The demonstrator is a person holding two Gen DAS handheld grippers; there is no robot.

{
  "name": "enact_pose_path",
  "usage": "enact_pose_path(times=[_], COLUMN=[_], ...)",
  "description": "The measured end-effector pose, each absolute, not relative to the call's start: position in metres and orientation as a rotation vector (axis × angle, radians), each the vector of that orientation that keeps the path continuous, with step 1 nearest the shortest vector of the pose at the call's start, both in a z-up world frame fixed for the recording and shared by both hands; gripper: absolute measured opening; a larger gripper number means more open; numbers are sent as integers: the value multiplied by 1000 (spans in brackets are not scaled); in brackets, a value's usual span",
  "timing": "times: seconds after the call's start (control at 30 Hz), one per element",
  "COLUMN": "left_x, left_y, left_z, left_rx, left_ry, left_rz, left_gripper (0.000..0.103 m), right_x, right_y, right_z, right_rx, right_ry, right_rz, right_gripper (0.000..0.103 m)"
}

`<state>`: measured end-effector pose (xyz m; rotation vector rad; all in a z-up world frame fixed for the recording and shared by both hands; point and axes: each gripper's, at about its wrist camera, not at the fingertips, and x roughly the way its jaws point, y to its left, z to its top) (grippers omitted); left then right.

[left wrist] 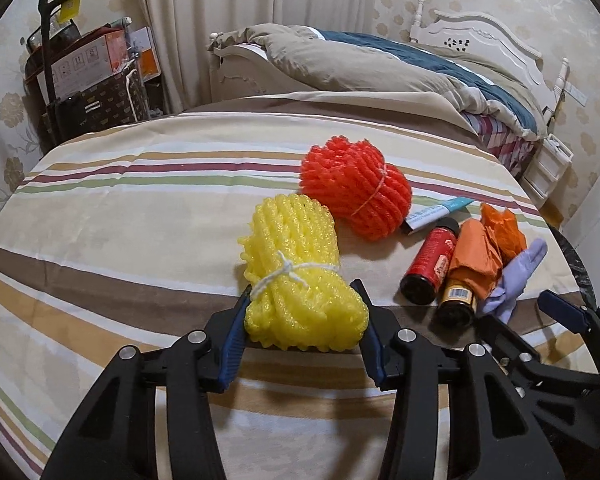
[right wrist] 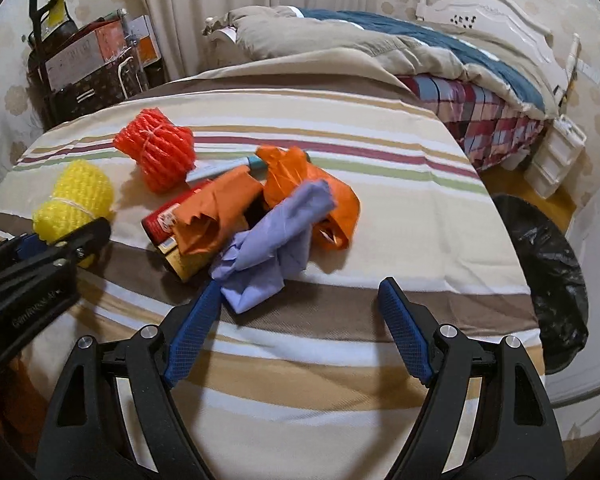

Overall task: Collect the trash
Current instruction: 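Lift the yellow foam net with the left tool while the right tool grasps the lavender glove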

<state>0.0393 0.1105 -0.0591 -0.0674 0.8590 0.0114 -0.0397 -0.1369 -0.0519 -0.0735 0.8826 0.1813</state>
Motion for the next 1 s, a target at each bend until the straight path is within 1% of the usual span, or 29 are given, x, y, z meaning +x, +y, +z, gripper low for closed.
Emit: enact_pose_path(times=[0.3, 0.63, 0.77, 1.0], left_x=[37, 37, 36, 36], left_y=[126, 124, 124, 124], left_z=[-59, -58, -58, -59], left_rx=[-97, -79, -90, -93], left_ry=[859, 841, 845, 846], left_rz=[20, 25, 24, 18], left_gripper=[48, 48, 48, 48], right_x=[-48, -36, -20, -34], right_y=[-173, -158, -156, -171], right_z=[-53, -38, -46, -51], right_rx=[-42, -25, -27, -35], right_ry=[891, 829, 846, 871], right_rz=[101, 117, 89, 79], right_gripper=[79, 79, 79, 79])
